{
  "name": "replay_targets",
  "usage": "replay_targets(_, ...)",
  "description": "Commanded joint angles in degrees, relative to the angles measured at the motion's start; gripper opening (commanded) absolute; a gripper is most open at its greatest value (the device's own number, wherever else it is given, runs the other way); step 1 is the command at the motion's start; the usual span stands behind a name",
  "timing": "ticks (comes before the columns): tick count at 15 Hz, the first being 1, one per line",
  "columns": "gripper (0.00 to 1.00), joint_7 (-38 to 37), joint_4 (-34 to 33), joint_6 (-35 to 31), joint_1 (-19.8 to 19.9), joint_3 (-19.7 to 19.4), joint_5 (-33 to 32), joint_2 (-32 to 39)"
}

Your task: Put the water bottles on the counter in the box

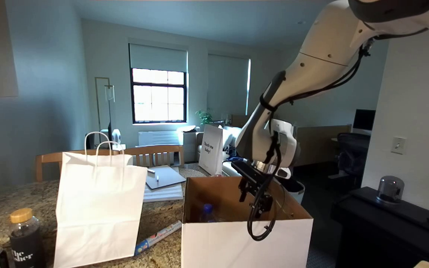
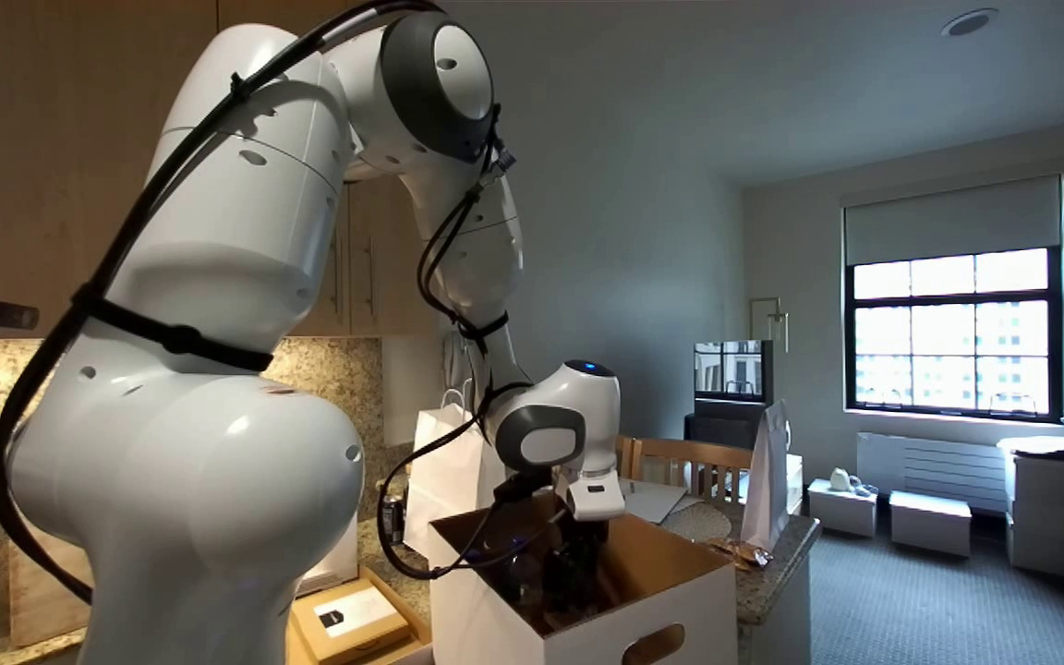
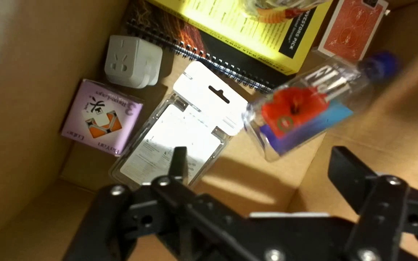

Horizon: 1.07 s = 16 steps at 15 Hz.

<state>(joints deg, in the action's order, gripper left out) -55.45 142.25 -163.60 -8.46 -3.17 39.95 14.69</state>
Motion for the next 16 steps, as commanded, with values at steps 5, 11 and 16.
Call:
replay_targets(5,1.00,-2.1,1.5,0.3,0.8,1.6,-1.3,-3.6)
replay_targets(11,1.00,-1.7,8.3,7.2,1.3,2.8,-3.5,-18.2)
replay_targets(16,1.00,-10.1,7.6,24.1,2.1,6.8,-18.9,-31.9)
